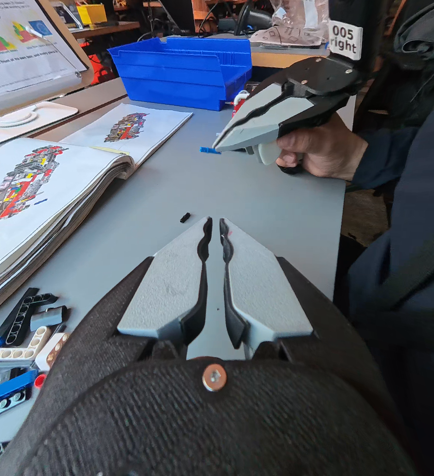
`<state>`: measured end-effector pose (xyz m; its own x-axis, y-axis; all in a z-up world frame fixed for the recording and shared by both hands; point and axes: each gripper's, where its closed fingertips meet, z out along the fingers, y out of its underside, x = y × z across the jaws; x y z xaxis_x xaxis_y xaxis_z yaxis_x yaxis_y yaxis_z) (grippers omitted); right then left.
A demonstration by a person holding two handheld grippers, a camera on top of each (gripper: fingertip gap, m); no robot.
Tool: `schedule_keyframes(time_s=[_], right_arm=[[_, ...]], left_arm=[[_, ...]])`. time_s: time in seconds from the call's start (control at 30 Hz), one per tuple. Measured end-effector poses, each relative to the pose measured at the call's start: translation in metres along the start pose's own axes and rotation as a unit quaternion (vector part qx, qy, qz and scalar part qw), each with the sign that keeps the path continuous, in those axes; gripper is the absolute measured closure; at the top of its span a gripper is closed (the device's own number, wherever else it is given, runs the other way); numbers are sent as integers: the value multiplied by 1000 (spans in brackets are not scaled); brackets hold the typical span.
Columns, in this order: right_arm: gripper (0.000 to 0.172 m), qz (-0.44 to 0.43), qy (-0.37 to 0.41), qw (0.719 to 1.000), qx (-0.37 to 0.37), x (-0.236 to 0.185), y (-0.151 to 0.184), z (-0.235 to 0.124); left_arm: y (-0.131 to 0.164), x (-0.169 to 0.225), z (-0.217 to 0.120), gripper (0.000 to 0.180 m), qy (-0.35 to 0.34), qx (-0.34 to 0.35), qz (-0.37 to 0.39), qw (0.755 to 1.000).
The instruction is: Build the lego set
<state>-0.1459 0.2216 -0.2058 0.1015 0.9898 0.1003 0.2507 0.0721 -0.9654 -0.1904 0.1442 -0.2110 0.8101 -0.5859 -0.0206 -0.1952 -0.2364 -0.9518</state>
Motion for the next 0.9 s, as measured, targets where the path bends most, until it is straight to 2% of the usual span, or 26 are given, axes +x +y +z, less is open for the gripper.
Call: schedule_keyframes(time_s=[0.5,0.6,0.77,0.9], right_arm=[[172,-48,11,999,-3,-9,-1,1],[172,-43,10,999,-25,-7,6,6],[172,-41,33,997,-55,-5,14,7],[172,-28,15,996,-78,-28,19,6]], left_arm=[[-3,-9,-2,175,6,11,-48,999],[-2,-10,-2,174,9,9,-55,998],[0,-17,-1,164,0,3,-79,997],[0,-19,-8,152,13,10,-110,994]])
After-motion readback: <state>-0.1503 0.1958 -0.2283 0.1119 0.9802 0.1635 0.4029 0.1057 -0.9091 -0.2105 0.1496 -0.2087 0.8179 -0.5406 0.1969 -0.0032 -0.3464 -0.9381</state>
